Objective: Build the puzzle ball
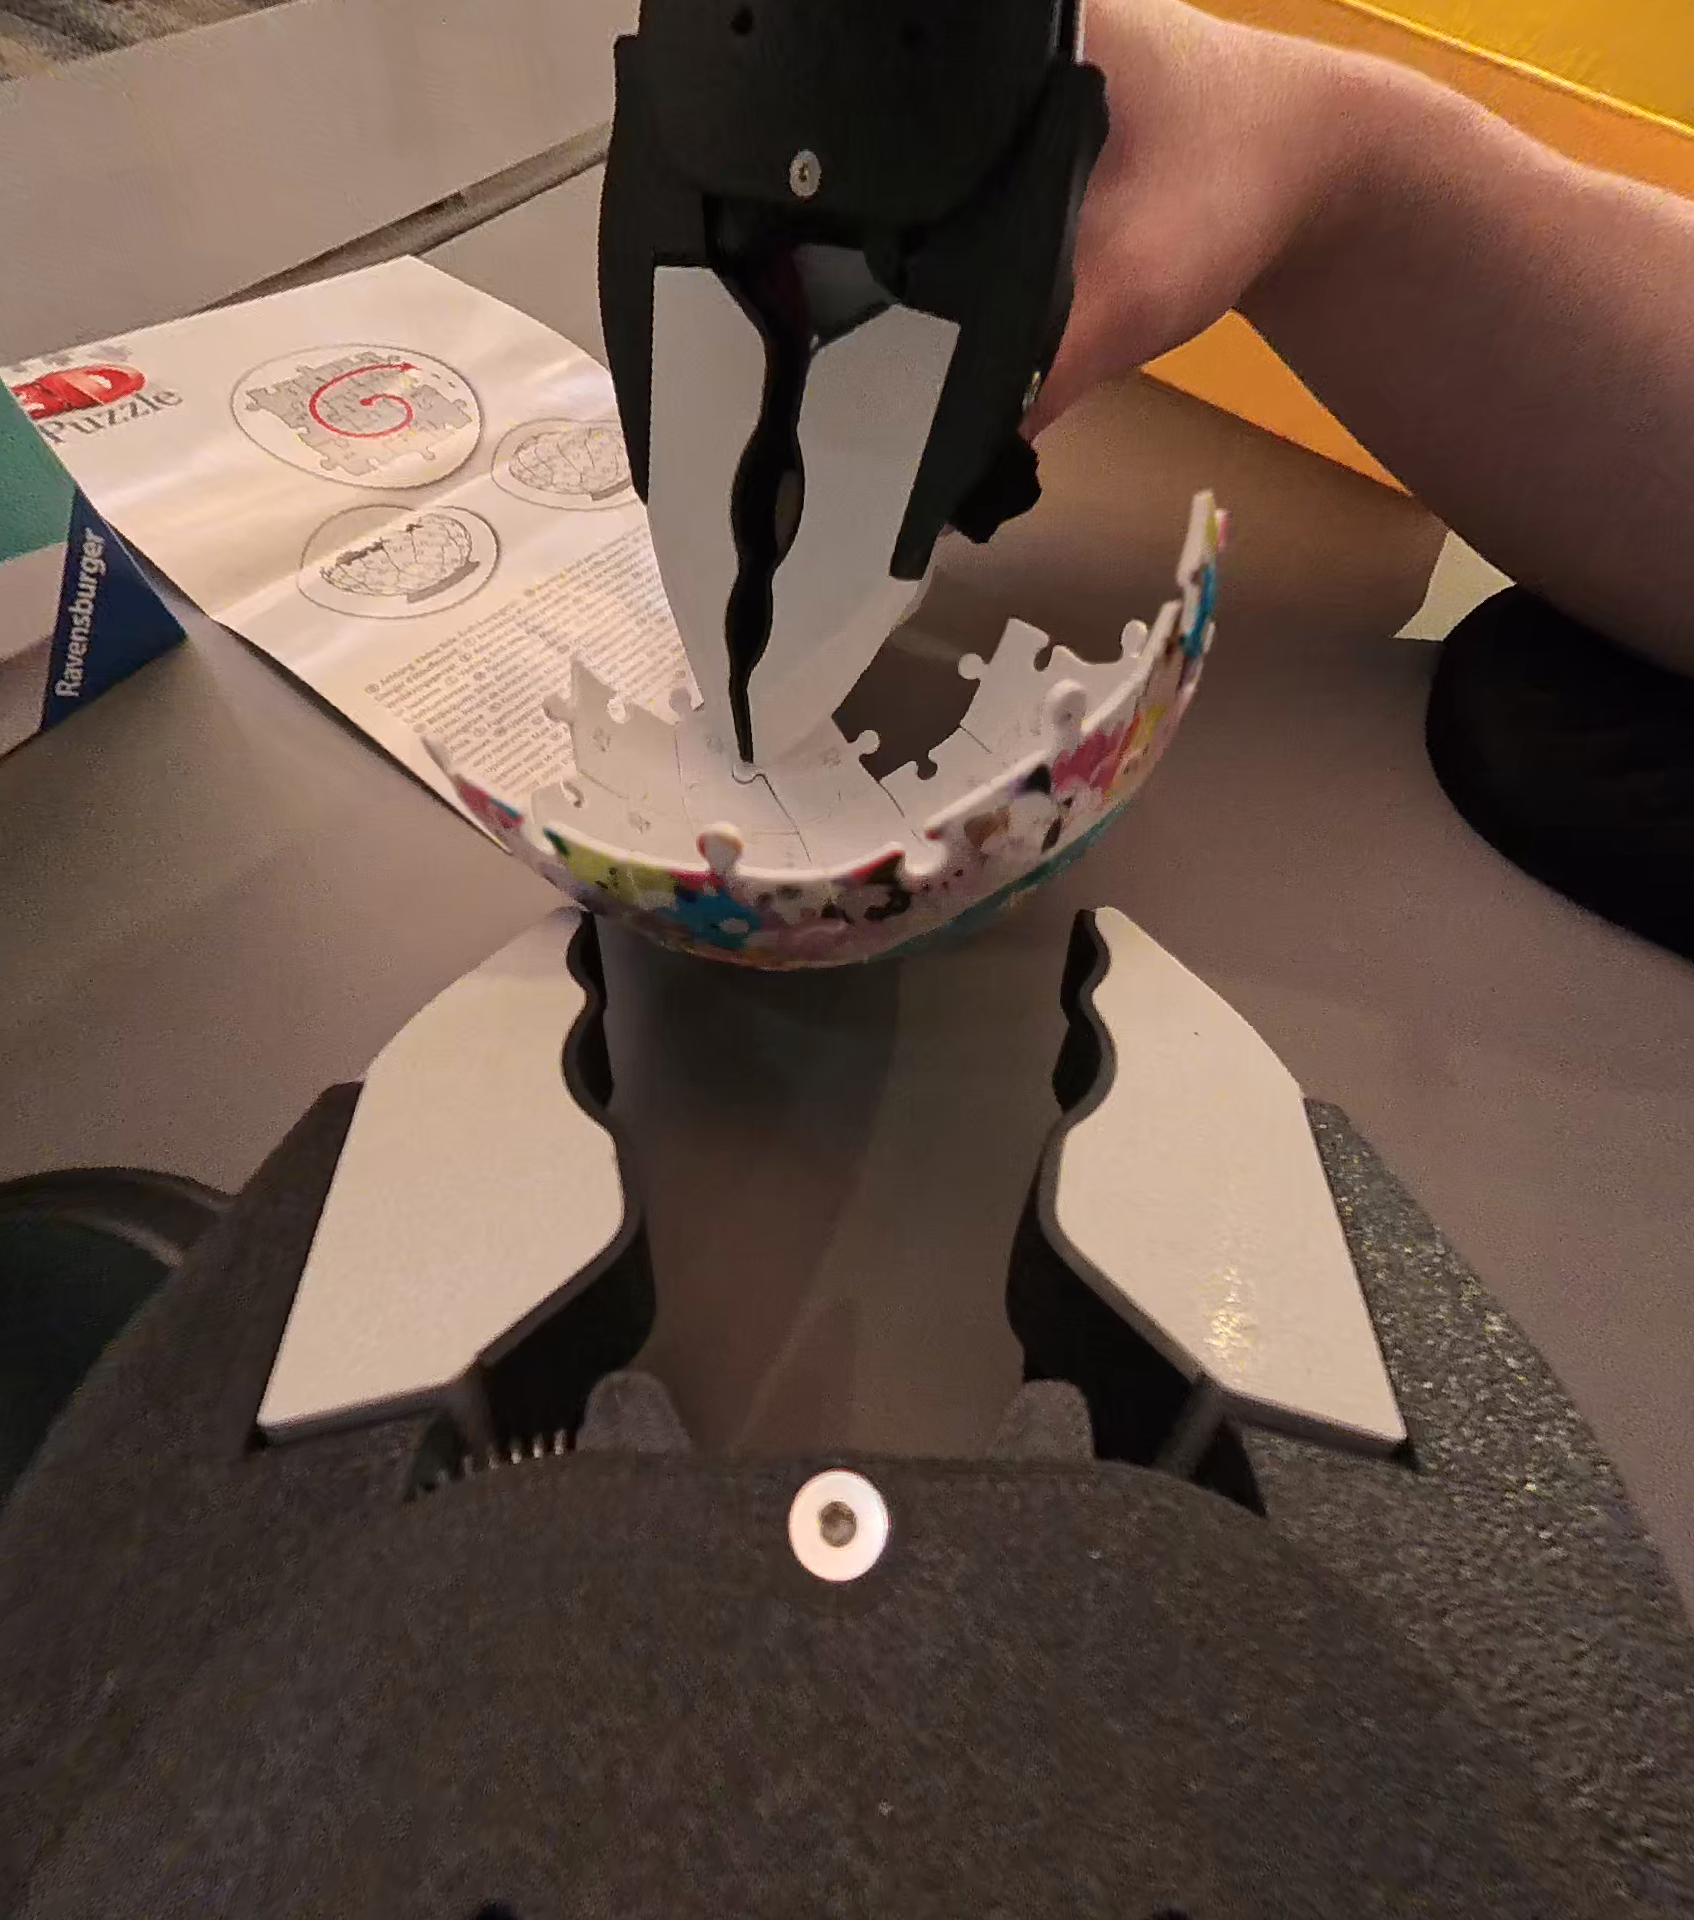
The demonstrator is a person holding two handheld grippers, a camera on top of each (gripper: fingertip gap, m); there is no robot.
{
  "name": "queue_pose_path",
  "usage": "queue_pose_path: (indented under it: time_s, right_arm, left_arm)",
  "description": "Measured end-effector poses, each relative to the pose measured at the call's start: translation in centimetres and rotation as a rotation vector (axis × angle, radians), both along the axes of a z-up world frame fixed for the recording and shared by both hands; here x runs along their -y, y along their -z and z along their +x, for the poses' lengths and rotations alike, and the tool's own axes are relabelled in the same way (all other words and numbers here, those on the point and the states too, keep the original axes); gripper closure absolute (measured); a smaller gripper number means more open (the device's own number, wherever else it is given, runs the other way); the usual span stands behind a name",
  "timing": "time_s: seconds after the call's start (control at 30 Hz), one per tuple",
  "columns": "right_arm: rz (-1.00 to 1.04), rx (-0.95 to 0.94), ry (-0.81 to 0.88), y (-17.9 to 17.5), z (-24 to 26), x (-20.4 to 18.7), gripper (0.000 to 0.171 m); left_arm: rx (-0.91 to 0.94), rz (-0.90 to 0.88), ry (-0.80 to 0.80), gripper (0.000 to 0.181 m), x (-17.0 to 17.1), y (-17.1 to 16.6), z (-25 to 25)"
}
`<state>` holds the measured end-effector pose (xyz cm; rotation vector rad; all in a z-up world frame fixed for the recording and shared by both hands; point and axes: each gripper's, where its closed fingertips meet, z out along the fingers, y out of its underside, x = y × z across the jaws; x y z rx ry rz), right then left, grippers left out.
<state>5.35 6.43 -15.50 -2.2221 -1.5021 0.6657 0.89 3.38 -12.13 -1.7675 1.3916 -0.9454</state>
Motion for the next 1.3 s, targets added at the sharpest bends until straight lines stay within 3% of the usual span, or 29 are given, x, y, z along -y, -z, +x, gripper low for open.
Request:
queue_pose_path:
  time_s: [0.3, 0.87, 1.03, 1.3]
  right_arm:
    - [0.192, 0.035, -0.034, -0.1, -0.2, -0.5, 0.170]
    - [0.092, 0.187, -0.001, 0.2, -0.8, -0.8, 0.170]
    - [0.072, 0.193, 0.040, 0.1, -0.8, -0.8, 0.170]
    - [0.034, 0.201, 0.085, 0.2, -0.7, -0.8, 0.170]
  left_arm:
    - [0.005, 0.004, 0.021, 0.099, 0.2, 0.0, 0.5]
    - [0.035, -0.039, -0.014, 0.098, 0.3, -0.5, 0.4]
    - [0.001, 0.018, -0.255, 0.074, -1.8, -0.2, -0.3]
    - [-0.067, 0.055, -0.312, 0.061, -1.1, 0.8, 1.4]
